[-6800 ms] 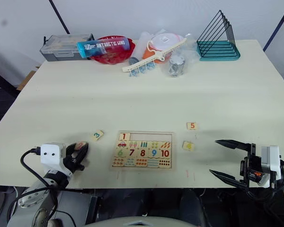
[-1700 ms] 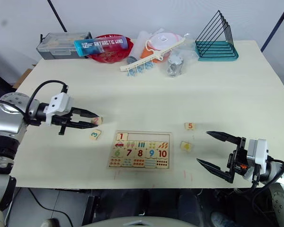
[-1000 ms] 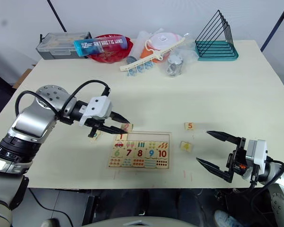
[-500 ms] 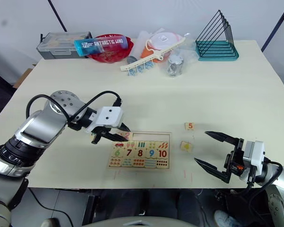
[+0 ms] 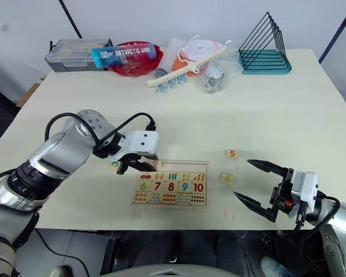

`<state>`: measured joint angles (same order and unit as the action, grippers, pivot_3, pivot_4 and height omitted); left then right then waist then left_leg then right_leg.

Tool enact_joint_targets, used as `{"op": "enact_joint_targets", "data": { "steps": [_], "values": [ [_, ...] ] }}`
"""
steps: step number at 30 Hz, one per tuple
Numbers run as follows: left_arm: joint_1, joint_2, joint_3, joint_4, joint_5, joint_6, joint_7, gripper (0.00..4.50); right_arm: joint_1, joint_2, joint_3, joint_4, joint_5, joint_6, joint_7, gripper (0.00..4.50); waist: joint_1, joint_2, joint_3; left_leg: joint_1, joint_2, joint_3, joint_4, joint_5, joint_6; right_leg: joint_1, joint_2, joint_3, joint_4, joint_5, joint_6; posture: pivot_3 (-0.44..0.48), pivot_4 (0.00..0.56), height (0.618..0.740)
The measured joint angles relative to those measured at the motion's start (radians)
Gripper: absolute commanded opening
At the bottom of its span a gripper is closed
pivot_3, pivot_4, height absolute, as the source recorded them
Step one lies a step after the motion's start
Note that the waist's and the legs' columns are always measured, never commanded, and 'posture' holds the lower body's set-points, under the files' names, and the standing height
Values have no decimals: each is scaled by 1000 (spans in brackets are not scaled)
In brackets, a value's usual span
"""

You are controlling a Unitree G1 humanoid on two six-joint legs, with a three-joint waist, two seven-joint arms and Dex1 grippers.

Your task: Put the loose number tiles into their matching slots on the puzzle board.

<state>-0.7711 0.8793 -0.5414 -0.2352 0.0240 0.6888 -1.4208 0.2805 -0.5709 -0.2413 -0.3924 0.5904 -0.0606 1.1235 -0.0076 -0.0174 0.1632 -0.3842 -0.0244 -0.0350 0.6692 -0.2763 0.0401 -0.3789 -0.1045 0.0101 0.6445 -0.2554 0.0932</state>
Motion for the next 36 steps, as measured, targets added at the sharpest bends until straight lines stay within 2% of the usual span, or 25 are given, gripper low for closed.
{"op": "enact_joint_targets", "data": {
  "steps": [11,36],
  "values": [
    [-19,-48,-42,41,35,19,12,966,16,17,21,-5,-20,-27,-36,4500,-2,0,0,0,0,0,0,0,0,0,0,0,0,0,0,0,150,740],
    [-23,-53,-67,48,75,29,28,966,19,17,29,-6,-27,-34,-44,4500,-2,0,0,0,0,0,0,0,0,0,0,0,0,0,0,0,150,740]
  ]
}}
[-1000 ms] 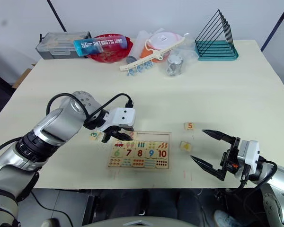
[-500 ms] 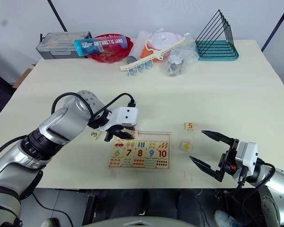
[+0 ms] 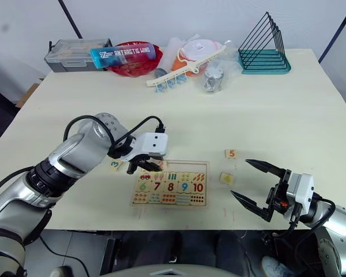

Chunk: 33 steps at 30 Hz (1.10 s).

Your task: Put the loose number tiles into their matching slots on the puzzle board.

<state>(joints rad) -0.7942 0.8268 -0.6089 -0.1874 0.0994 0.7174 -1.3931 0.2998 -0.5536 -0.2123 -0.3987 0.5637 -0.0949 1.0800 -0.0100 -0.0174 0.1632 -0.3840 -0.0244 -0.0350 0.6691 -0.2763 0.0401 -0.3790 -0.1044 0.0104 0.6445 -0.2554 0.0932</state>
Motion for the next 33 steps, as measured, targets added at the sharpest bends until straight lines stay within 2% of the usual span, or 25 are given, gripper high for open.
{"op": "enact_joint_targets", "data": {
  "steps": [16,18,20,23,33],
  "values": [
    [0,-1,-2,2,-2,3,-7,966,10,0,0,0,-1,0,0,4500,0,0,0,0,0,0,0,0,0,0,0,0,0,0,0,0,150,740],
    [0,-1,-2,2,-2,3,-7,2022,10,-1,0,0,-1,0,0,4500,0,0,0,0,0,0,0,0,0,0,0,0,0,0,0,0,150,740],
    [0,-2,-2,3,-3,3,-7,2775,10,-1,0,0,-1,0,-1,4500,0,0,0,0,0,0,0,0,0,0,0,0,0,0,0,0,150,740],
    [0,-3,-2,3,-3,3,-7,4376,10,-1,0,0,-2,0,-1,4500,0,0,0,0,0,0,0,0,0,0,0,0,0,0,0,0,150,740],
    [-16,-36,15,40,-28,9,-2,4451,10,-1,0,0,-3,0,-1,4500,1,0,0,0,0,0,0,0,0,0,0,0,0,0,0,0,150,740]
  ]
}}
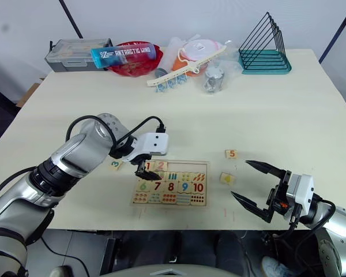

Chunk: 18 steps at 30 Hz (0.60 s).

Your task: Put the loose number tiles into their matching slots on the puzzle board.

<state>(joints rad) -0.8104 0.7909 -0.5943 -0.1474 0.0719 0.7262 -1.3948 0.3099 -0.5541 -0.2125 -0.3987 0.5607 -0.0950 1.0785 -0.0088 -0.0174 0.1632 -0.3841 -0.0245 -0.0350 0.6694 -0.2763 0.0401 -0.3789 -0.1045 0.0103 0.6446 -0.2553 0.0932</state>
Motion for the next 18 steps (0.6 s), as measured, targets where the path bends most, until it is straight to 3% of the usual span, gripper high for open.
{"op": "enact_joint_targets", "data": {
  "steps": [14,15,17,18],
  "values": [
    [-50,-32,190,259,-144,-179,-27,4451,7,0,0,0,0,-2,1,4500,-1,0,0,0,0,0,0,0,0,0,0,0,0,0,0,0,150,740],
    [-48,-36,207,287,-155,-205,-22,4080,5,0,0,0,0,-2,2,4500,-1,0,0,0,0,0,0,0,0,0,0,0,0,0,0,0,150,740],
    [-33,-37,232,308,-161,-248,-21,3776,1,0,0,0,0,-2,3,4500,-1,0,0,0,0,0,0,0,0,0,0,0,0,0,0,0,150,740],
    [-12,-37,253,322,-179,-280,-26,3292,0,0,0,0,0,-3,3,4500,-3,0,0,0,0,0,0,0,0,0,0,0,0,0,0,0,150,740]
  ]
}}
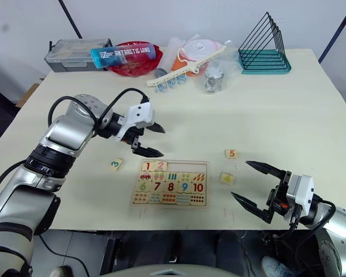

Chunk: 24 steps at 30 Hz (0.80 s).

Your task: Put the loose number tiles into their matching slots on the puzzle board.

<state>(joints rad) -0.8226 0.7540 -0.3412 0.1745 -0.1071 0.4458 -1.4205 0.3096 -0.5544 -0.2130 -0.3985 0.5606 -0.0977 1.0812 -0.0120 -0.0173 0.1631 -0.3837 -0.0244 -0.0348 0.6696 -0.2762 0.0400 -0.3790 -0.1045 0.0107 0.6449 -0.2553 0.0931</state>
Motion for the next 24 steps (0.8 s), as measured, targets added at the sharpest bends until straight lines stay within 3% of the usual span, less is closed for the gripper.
{"op": "enact_joint_targets", "data": {
  "steps": [3,7,24],
  "values": [
    [51,-5,26,28,-34,-64,-11,1725,0,-1,0,2,0,0,1,4500,1,0,0,0,0,0,0,0,0,0,0,0,0,0,0,0,150,740],
    [97,-4,66,59,-50,-170,-19,26,-1,-3,0,2,0,0,2,4500,3,0,0,0,0,0,0,0,0,0,0,0,0,0,0,0,150,740],
    [200,40,69,91,-44,-237,-81,26,-11,-11,-1,7,1,0,11,4500,2,0,0,0,0,0,0,0,0,0,0,0,0,0,0,0,150,740]
  ]
}}
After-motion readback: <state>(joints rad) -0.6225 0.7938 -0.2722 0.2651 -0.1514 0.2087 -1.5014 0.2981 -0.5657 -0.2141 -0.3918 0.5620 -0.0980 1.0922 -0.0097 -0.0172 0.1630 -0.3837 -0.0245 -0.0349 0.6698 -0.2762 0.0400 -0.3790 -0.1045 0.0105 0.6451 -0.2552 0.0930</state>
